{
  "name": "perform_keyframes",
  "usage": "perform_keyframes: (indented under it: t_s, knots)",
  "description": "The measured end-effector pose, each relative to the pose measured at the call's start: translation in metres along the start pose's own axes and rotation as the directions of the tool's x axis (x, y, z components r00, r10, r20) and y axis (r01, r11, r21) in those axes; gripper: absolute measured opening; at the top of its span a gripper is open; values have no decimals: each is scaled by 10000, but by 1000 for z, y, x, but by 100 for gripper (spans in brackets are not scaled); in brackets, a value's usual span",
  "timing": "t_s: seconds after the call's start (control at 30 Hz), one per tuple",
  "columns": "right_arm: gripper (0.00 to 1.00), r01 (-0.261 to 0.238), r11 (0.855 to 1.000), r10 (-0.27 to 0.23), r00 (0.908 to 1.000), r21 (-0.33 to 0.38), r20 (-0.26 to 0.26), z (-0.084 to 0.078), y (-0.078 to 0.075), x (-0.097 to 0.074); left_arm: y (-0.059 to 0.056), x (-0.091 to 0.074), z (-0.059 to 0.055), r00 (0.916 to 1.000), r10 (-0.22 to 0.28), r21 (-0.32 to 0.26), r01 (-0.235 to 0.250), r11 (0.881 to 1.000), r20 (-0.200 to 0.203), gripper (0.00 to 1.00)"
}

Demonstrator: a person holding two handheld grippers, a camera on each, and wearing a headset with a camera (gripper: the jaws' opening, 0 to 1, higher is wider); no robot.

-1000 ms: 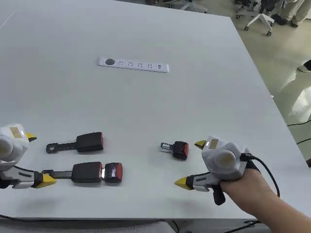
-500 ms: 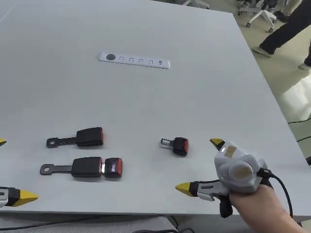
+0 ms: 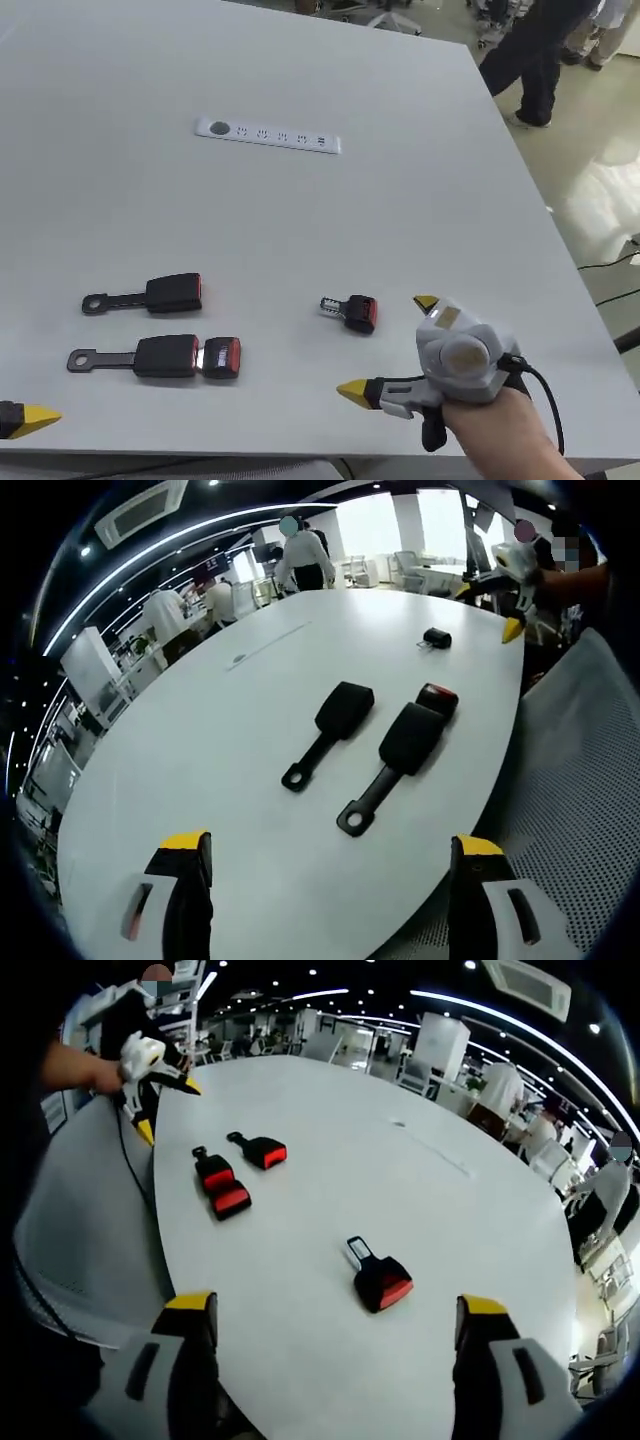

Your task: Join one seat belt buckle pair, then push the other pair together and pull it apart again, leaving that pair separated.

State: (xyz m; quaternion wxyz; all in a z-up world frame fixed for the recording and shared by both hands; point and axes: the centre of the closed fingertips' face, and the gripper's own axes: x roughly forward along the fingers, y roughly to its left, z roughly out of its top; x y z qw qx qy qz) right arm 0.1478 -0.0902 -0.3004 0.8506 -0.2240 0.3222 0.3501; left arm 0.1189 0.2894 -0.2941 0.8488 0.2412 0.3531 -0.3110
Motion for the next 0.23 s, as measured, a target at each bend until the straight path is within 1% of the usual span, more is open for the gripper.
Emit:
perform_keyframes:
  t_s: [0.23]
  knots:
    - [100,-46,10000,45,9997,-25,-238,-11,6,0,-4,4,-3,9998,-160,31,160,9999,-124,100]
